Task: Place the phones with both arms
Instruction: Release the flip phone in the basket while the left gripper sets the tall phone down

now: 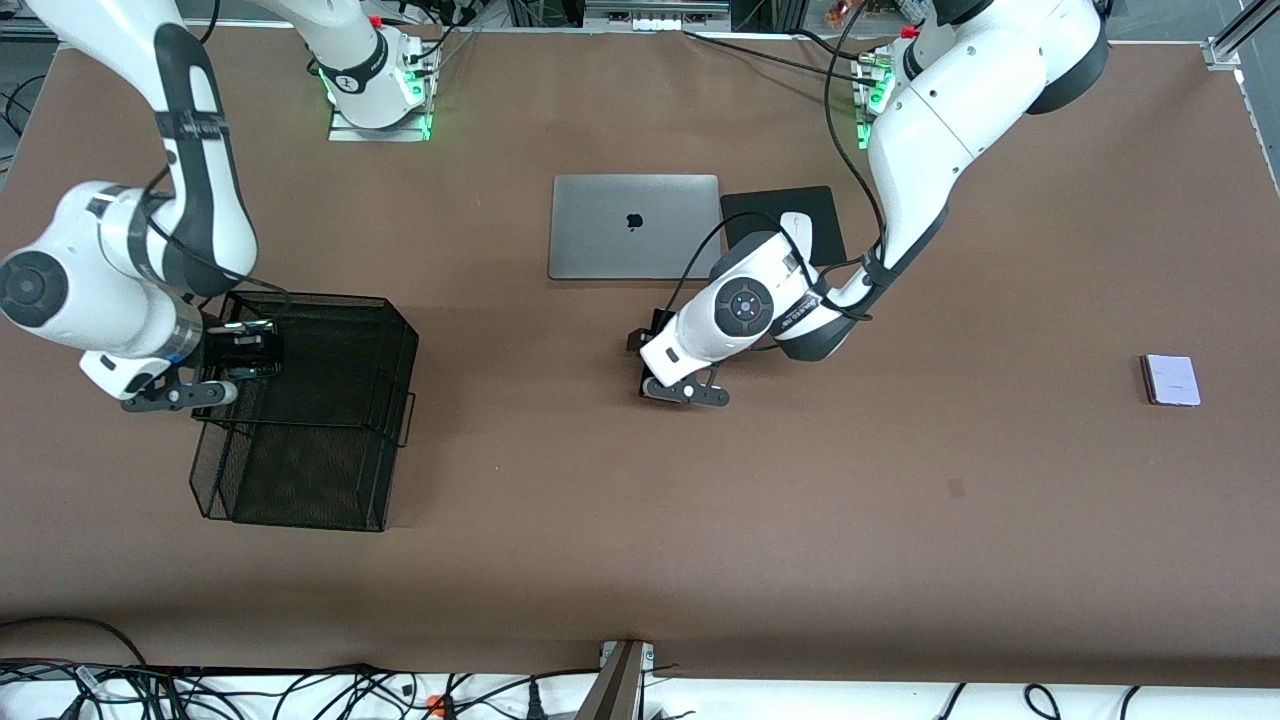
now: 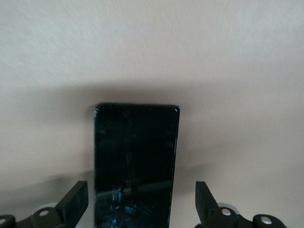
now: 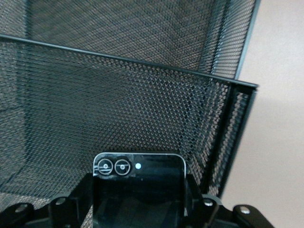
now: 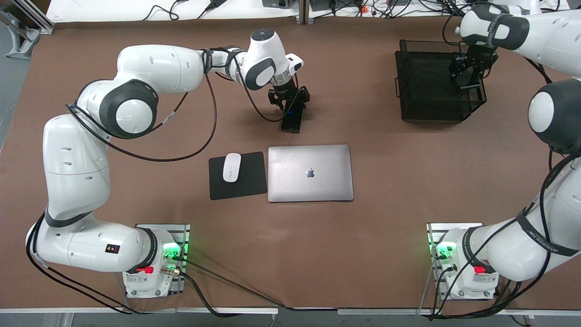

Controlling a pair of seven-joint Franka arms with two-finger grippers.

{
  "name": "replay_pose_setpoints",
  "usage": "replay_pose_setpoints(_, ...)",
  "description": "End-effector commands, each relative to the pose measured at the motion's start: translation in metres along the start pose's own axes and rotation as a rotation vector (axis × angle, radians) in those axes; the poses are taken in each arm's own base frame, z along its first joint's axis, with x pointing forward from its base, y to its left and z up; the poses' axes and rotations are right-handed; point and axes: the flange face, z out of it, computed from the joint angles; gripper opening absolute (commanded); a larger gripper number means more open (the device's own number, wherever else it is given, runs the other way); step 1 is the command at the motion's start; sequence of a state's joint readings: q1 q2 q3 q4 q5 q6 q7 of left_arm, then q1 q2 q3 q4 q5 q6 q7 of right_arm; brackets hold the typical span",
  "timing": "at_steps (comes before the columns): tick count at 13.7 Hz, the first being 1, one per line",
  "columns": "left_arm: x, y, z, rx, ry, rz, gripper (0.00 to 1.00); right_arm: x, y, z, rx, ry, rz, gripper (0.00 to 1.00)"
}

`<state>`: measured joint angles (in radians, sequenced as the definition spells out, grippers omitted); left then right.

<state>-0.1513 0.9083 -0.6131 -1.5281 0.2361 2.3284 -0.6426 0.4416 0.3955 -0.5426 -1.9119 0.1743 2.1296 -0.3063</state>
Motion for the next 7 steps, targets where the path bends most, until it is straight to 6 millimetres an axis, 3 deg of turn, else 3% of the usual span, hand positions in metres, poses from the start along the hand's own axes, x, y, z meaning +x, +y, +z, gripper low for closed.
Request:
replay_pose_setpoints(1, 0.024, -0.037, -0.068, 0.057, 0.014, -0.055, 1.00, 0.006, -0.001, -0.015, 0.016, 0.026, 0.003, 1.00)
replay_pose_setpoints(4, 0.042, -0.114, -0.181, 0.140, 0.058, -0.172, 1.00, 0.016, -0.017, -0.045, 0.022, 0.041, -0.021, 1.00)
replay_pose_setpoints(5, 0.044, -0.137, -0.208, 0.163, 0.070, -0.205, 1.00, 0.021, -0.026, -0.064, 0.018, 0.025, -0.010, 1.00)
replay_pose_setpoints(7, 0.045, -0.203, -0.251, 0.210, 0.050, -0.279, 1.00, 0.031, -0.060, -0.101, 0.014, 0.003, 0.005, 1.00)
